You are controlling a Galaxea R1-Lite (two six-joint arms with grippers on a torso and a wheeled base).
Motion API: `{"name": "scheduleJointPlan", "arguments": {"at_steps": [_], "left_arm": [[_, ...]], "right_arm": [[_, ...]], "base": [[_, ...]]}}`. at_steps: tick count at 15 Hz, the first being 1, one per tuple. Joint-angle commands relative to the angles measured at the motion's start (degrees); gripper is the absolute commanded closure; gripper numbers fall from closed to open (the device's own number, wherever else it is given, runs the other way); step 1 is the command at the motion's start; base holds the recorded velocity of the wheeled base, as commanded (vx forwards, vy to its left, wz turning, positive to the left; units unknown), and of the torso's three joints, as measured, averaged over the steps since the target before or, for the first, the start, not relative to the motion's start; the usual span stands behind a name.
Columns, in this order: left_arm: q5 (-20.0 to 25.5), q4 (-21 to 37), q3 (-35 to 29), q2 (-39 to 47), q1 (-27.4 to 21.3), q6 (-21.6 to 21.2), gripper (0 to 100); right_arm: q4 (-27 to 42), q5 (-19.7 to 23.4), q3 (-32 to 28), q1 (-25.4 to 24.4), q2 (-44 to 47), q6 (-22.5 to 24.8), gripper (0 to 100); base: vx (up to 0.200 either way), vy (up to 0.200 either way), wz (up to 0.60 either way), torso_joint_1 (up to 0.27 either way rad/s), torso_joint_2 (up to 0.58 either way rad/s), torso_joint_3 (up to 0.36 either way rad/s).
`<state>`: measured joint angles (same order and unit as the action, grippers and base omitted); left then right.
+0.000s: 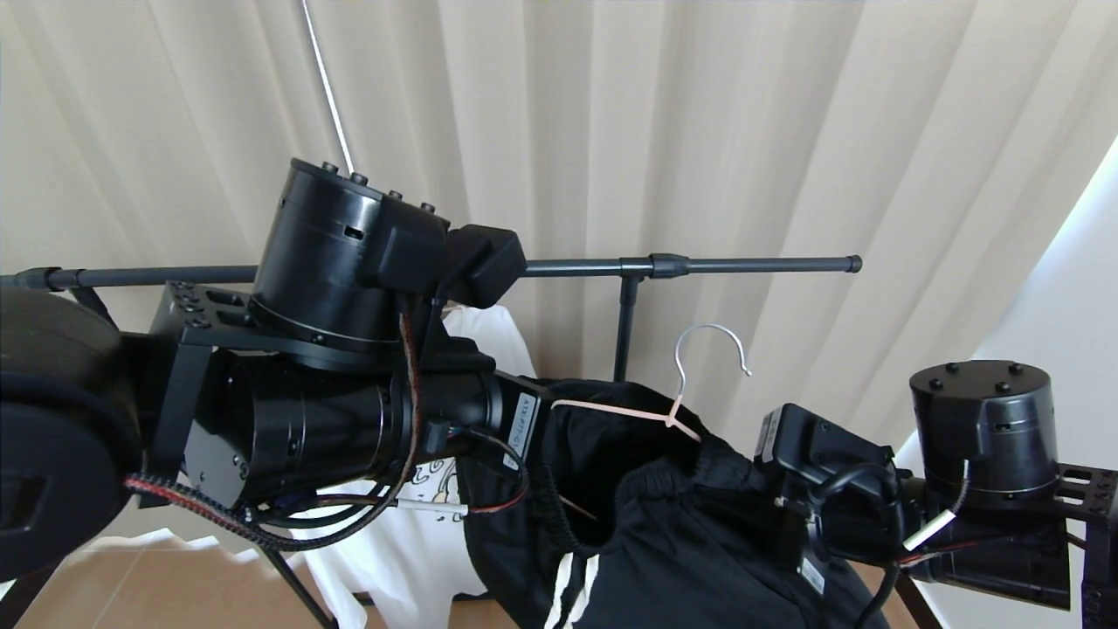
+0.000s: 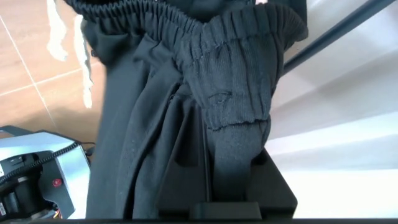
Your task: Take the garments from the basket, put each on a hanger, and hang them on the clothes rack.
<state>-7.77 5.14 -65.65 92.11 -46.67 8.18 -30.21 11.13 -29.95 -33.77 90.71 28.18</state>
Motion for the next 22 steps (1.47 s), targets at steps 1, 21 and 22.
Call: {"name": "scheduleJointPlan", "arguments": {"at_steps": [1, 21, 22], "left_arm": [[0.0, 1.9, -3.6, 1.0, -1.2, 1.6, 100], [-0.4, -0.5, 6.1, 1.7, -2.6, 0.6, 100], [-0.4, -3.0, 7.0, 1.8, -2.6, -0.1, 100]], "right_arm": [[0.1, -0.4, 0.3, -0.3, 1.9, 0.1, 100], [-19.8, 1.6, 5.4, -1.2, 4.7, -3.0, 100], [-21.1, 1.7, 6.0, -1.2, 4.8, -3.0, 100]], "base": [[0.000, 0.000, 0.00, 0.000, 0.00, 0.000], [0.000, 0.000, 0.00, 0.000, 0.00, 0.000], [0.000, 0.000, 0.00, 0.000, 0.00, 0.000]]}}
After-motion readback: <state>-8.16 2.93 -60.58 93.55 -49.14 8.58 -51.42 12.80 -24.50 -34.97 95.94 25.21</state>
